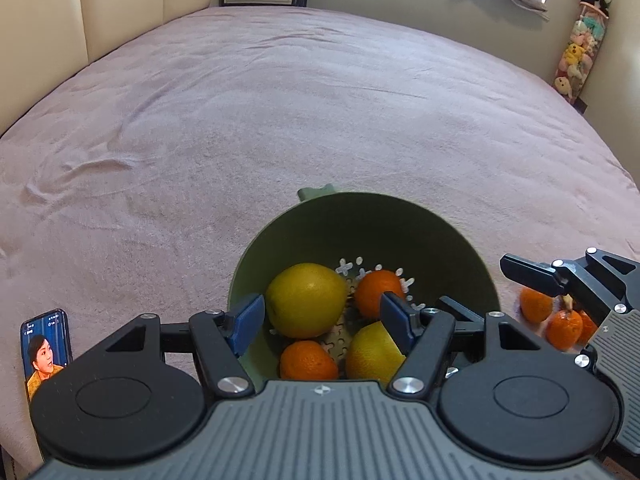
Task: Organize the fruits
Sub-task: 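Lower the pear and tangerine into the colander and open both tools, then move both open tools back to the remaining tangerines beside the banana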
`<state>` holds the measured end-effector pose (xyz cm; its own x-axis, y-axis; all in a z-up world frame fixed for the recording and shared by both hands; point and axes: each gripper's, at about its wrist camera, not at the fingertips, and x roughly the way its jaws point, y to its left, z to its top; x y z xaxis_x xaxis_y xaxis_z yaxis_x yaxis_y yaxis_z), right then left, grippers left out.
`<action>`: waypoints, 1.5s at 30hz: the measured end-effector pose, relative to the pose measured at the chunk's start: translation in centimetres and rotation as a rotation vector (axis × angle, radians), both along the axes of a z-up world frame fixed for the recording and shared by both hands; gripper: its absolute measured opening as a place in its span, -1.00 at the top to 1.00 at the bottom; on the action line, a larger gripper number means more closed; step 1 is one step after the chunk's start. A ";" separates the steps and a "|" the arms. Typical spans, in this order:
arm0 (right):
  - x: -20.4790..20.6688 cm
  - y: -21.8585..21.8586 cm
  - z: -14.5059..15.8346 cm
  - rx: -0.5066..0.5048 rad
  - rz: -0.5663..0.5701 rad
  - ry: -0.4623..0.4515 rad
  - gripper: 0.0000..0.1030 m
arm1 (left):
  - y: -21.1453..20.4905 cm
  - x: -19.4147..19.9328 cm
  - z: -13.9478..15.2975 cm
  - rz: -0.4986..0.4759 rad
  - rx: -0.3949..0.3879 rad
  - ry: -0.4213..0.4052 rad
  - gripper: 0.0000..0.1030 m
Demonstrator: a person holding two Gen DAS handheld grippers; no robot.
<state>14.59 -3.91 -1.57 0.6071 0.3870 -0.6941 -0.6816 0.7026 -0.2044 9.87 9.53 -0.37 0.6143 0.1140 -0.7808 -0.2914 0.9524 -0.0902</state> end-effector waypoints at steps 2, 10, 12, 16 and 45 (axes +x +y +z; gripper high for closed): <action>-0.5 -0.6 0.6 0.011 -0.013 -0.006 0.00 | -0.6 -0.3 0.4 -0.014 0.006 -0.015 -0.51; -2.1 -3.9 2.0 0.042 -0.083 -0.004 0.00 | -3.2 -1.5 1.1 -0.084 0.021 -0.054 -0.51; -2.5 -4.8 2.2 0.043 -0.101 -0.003 0.00 | -4.0 -1.7 1.3 -0.103 0.032 -0.062 -0.51; -3.2 -6.9 1.9 0.032 -0.154 0.022 -0.01 | -5.5 -2.1 1.4 -0.141 0.043 -0.074 -0.51; -3.3 -20.8 -2.0 0.071 -0.520 0.114 -0.33 | -15.7 -1.2 -3.0 -0.483 -0.066 -0.069 -0.43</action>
